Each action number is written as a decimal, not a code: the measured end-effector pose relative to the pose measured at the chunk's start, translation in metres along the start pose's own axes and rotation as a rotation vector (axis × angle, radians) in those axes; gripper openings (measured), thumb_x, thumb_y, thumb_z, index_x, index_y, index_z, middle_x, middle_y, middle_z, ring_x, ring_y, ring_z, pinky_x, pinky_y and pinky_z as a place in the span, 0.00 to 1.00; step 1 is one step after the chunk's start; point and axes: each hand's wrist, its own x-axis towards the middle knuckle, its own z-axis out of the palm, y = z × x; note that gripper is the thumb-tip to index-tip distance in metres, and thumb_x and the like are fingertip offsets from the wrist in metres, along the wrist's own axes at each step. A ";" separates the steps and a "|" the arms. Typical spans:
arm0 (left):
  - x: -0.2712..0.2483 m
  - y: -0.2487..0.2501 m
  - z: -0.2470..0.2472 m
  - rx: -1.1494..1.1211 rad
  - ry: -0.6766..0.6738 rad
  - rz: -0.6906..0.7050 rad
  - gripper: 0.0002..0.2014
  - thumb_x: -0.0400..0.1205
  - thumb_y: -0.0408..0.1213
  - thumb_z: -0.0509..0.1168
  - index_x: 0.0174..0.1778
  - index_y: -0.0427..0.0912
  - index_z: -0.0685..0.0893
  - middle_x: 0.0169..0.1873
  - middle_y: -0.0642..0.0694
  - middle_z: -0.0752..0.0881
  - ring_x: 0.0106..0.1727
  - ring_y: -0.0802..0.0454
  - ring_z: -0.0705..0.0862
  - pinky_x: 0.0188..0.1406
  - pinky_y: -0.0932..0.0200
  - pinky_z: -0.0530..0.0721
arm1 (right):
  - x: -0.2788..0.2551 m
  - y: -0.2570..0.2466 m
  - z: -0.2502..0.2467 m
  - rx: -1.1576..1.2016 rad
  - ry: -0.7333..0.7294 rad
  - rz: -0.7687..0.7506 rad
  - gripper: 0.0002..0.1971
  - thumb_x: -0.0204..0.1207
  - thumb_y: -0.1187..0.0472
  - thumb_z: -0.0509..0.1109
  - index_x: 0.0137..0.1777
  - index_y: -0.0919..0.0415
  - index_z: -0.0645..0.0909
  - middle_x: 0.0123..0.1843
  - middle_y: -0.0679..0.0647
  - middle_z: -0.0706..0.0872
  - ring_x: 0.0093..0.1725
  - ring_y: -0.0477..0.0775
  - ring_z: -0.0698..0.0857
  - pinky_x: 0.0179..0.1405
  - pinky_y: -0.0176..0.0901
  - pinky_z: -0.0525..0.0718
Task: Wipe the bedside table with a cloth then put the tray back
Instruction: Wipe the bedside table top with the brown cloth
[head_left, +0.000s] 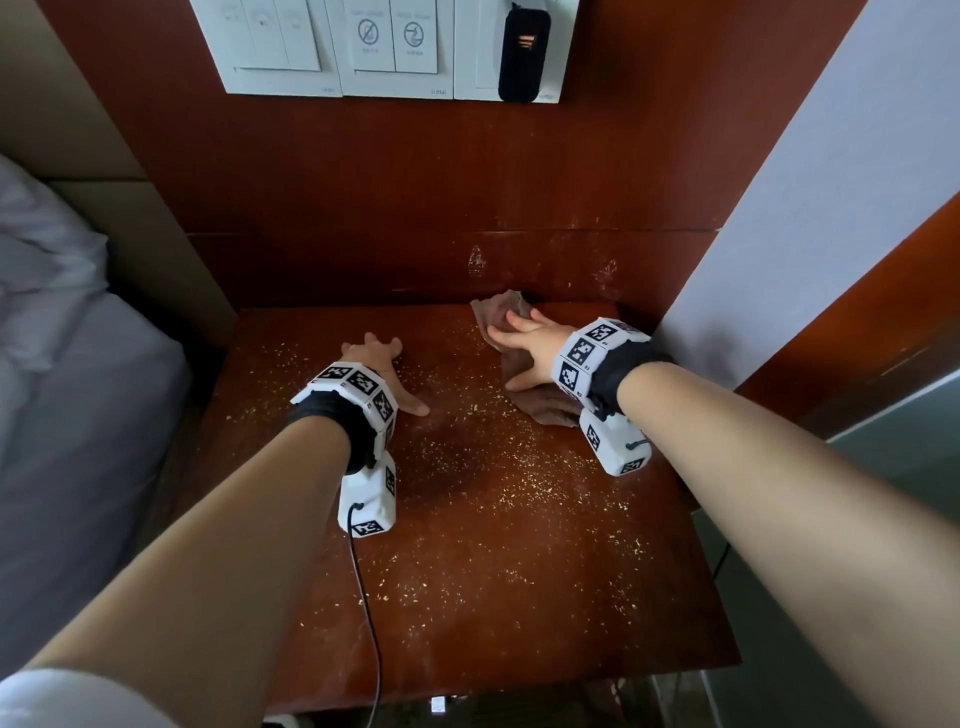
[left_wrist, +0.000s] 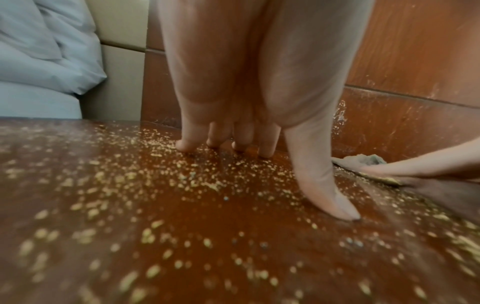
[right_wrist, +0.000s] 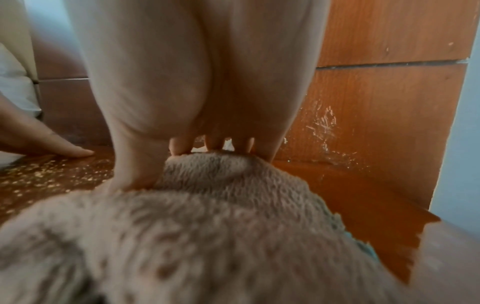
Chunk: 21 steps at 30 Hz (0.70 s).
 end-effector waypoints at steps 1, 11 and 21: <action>0.000 0.000 0.000 0.001 0.006 0.002 0.53 0.70 0.55 0.75 0.85 0.49 0.50 0.84 0.41 0.47 0.84 0.35 0.48 0.79 0.39 0.65 | -0.002 0.000 0.001 -0.005 0.001 -0.007 0.43 0.77 0.41 0.66 0.84 0.41 0.44 0.87 0.51 0.40 0.85 0.63 0.39 0.83 0.56 0.46; -0.004 0.000 -0.001 -0.014 0.009 0.002 0.53 0.70 0.54 0.75 0.85 0.50 0.49 0.84 0.42 0.46 0.84 0.36 0.49 0.80 0.40 0.63 | -0.026 -0.015 0.025 -0.027 -0.010 -0.098 0.42 0.75 0.42 0.69 0.84 0.40 0.47 0.86 0.48 0.40 0.85 0.60 0.39 0.83 0.53 0.47; -0.004 -0.001 0.001 -0.069 -0.003 0.007 0.53 0.71 0.52 0.76 0.85 0.50 0.48 0.84 0.42 0.44 0.84 0.35 0.43 0.82 0.39 0.56 | -0.019 -0.019 0.016 -0.027 -0.037 -0.089 0.47 0.72 0.42 0.73 0.84 0.40 0.45 0.86 0.48 0.40 0.85 0.60 0.40 0.83 0.62 0.50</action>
